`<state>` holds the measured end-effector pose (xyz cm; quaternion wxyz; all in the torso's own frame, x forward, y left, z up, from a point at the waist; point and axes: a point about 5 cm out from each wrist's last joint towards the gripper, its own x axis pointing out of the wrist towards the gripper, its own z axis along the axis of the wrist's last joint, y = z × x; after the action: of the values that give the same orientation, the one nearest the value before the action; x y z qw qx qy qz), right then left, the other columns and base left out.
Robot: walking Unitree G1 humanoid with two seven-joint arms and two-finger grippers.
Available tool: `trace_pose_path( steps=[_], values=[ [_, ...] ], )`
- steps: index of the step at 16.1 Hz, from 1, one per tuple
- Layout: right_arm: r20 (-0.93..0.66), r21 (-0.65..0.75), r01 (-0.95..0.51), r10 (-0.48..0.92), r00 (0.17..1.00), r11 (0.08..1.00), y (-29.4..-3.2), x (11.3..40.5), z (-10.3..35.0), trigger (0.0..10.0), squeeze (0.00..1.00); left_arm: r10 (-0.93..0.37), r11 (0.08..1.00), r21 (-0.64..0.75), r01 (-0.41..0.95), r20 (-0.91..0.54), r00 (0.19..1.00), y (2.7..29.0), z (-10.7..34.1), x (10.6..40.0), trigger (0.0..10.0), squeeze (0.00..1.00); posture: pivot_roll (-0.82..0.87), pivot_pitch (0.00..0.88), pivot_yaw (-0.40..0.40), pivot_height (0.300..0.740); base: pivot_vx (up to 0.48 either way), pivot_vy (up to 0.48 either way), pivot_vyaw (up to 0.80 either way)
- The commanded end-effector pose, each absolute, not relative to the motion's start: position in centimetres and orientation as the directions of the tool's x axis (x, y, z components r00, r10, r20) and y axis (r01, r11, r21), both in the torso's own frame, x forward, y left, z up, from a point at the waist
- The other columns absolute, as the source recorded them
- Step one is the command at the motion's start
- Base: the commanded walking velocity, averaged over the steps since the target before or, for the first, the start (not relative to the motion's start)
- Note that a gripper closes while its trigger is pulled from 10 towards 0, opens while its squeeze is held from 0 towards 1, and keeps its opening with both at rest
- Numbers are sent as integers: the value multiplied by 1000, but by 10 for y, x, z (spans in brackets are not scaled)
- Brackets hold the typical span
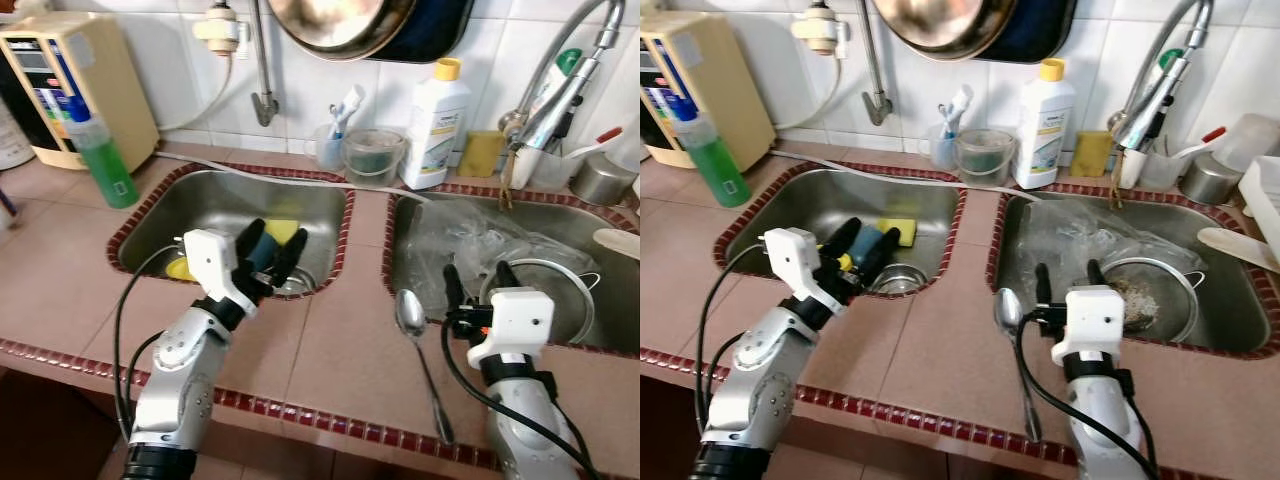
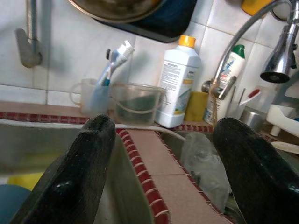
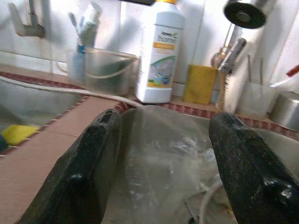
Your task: Kitchen organization
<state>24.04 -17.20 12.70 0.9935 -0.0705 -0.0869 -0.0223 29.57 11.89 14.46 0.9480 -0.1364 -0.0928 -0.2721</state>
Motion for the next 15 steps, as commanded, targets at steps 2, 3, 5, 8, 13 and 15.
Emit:
trace_pose_path(
  steps=[2,3,5,8,13,15],
  values=[
    [173,-132,59,-36,984,989,-172,240,128,10000,0,-478,829,-190,527,250,842,123,148,296,10000,0,-170,37,65,740,0,-306,0],
    [172,-133,60,-36,985,989,-172,240,128,10000,0,-477,829,-190,526,249,843,123,148,296,10000,0,-170,37,65,740,0,-307,0],
    [170,-133,59,-36,985,989,-172,240,128,10000,0,-478,828,-194,527,250,842,123,148,297,10000,0,-171,36,65,740,0,-307,0],
    [167,-134,57,-35,985,989,-172,240,128,10000,0,-467,821,-229,523,260,845,123,148,297,10000,0,-174,38,65,740,0,-102,0],
    [160,-132,47,-26,987,990,-170,239,127,10000,0,-468,824,-214,524,263,844,125,149,296,10000,0,-169,36,66,740,0,0,0],
    [154,-131,42,-21,988,991,-169,238,126,10000,0,-473,817,-233,527,251,845,126,147,296,10000,0,-166,36,67,740,0,0,0]
  ],
)
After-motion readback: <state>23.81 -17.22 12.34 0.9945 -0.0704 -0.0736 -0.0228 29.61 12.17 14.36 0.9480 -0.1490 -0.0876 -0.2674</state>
